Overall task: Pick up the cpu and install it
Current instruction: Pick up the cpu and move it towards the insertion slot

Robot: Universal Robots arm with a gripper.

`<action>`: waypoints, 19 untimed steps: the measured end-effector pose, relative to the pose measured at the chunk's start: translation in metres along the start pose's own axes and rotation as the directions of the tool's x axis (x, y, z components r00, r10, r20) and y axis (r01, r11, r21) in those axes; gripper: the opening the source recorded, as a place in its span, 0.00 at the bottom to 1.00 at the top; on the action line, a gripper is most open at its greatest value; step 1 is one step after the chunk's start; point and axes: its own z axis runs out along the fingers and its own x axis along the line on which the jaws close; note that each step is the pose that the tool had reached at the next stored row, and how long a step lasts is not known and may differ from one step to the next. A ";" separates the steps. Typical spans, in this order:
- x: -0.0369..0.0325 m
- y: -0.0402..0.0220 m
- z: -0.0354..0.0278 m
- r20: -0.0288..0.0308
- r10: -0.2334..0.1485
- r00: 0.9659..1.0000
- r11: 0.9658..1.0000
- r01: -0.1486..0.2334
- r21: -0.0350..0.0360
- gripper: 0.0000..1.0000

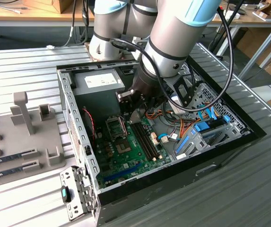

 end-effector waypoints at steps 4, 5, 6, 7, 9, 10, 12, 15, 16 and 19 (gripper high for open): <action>-0.0001 -0.0002 0.0015 0.000 0.000 1.000 1.000 0.000 0.000 0.47; -0.0001 -0.0002 0.0018 0.000 0.000 1.000 1.000 0.000 0.000 0.47; -0.0001 -0.0003 0.0025 0.000 0.000 1.000 1.000 0.000 0.001 0.47; -0.0002 -0.0004 0.0033 0.000 0.000 1.000 1.000 0.000 0.001 0.47; -0.0002 -0.0005 0.0040 0.000 0.000 1.000 1.000 0.000 0.001 0.47; -0.0002 -0.0005 0.0044 0.000 0.000 1.000 1.000 0.000 0.001 0.47; -0.0002 -0.0006 0.0055 0.000 0.000 1.000 1.000 0.000 0.001 0.47; -0.0003 -0.0008 0.0068 0.000 0.000 1.000 1.000 0.000 0.001 0.47; -0.0003 -0.0008 0.0071 0.000 0.000 1.000 1.000 0.000 0.001 0.47; -0.0004 -0.0009 0.0082 0.000 0.000 1.000 1.000 0.000 0.002 0.47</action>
